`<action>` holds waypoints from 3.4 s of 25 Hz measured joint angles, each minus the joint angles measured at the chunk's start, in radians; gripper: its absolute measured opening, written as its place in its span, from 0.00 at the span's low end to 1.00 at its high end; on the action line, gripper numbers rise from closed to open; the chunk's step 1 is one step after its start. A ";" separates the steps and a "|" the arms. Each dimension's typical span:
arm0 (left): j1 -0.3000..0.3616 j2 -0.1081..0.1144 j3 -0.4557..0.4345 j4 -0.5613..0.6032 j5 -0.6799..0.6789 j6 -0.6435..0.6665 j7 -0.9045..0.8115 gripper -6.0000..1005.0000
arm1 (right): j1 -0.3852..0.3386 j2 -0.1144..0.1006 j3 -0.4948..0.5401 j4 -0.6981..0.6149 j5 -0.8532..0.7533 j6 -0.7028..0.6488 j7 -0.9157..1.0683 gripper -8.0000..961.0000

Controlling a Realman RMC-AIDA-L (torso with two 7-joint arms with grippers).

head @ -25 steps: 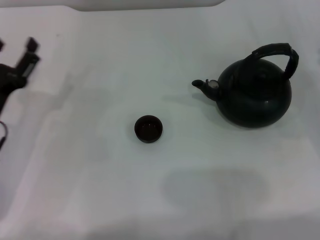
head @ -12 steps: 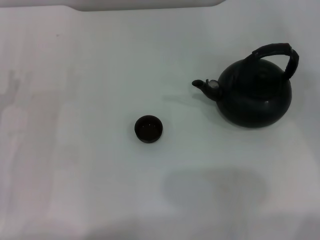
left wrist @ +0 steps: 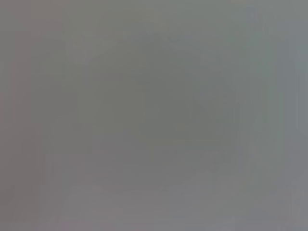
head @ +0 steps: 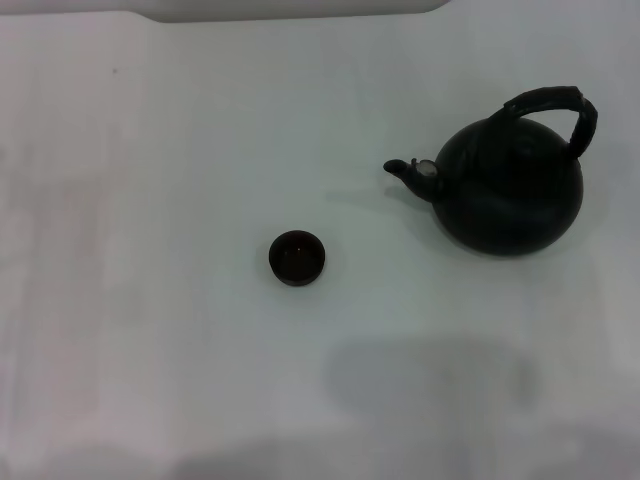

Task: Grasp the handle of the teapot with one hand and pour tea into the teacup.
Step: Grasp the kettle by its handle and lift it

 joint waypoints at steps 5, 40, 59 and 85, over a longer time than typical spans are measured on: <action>-0.014 0.004 0.000 0.001 -0.037 -0.003 0.001 0.88 | -0.088 0.003 -0.173 -0.020 -0.029 -0.084 0.077 0.84; -0.081 0.009 -0.014 0.063 -0.063 0.023 0.002 0.88 | 0.076 -0.004 -0.546 0.297 -0.233 -0.569 0.292 0.85; -0.079 0.007 -0.014 0.075 -0.077 0.023 0.002 0.88 | 0.126 -0.007 -0.545 0.346 -0.238 -0.595 0.307 0.55; -0.071 0.004 -0.014 0.071 -0.078 0.021 -0.004 0.87 | 0.194 -0.009 -0.537 0.238 -0.247 -0.489 0.180 0.19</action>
